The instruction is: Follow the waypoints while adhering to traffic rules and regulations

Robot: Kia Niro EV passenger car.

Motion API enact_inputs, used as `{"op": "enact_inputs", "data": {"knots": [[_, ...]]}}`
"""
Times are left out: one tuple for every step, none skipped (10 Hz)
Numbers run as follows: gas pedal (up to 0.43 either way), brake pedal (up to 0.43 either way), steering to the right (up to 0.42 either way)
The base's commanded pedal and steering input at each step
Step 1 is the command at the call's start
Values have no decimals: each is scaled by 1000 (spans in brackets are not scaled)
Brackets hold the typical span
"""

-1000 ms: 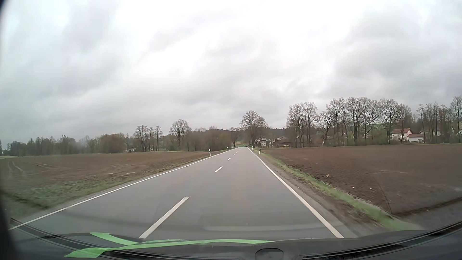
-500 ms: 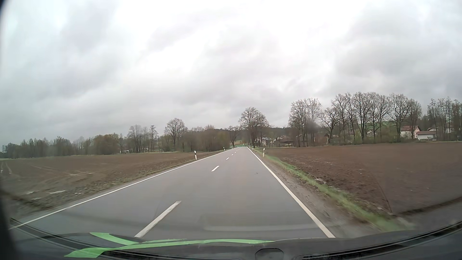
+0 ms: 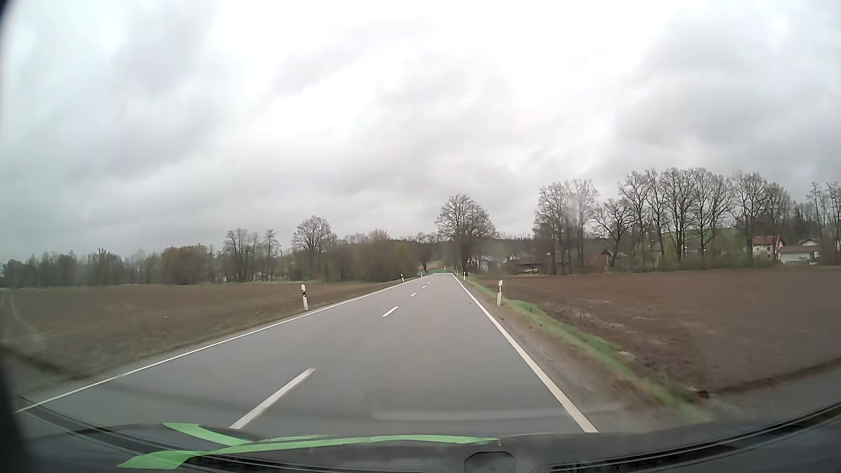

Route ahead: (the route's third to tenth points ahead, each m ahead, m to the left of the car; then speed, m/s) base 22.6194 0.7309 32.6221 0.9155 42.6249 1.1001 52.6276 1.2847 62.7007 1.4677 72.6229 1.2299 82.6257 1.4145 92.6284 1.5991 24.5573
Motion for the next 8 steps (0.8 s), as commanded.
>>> {"op": "enact_inputs", "data": {"knots": [[138,0,-5],[150,0,-5],[150,0,-4],[169,0,-3],[169,0,-3],[169,0,-3],[169,0,-3],[157,0,-3]]}}
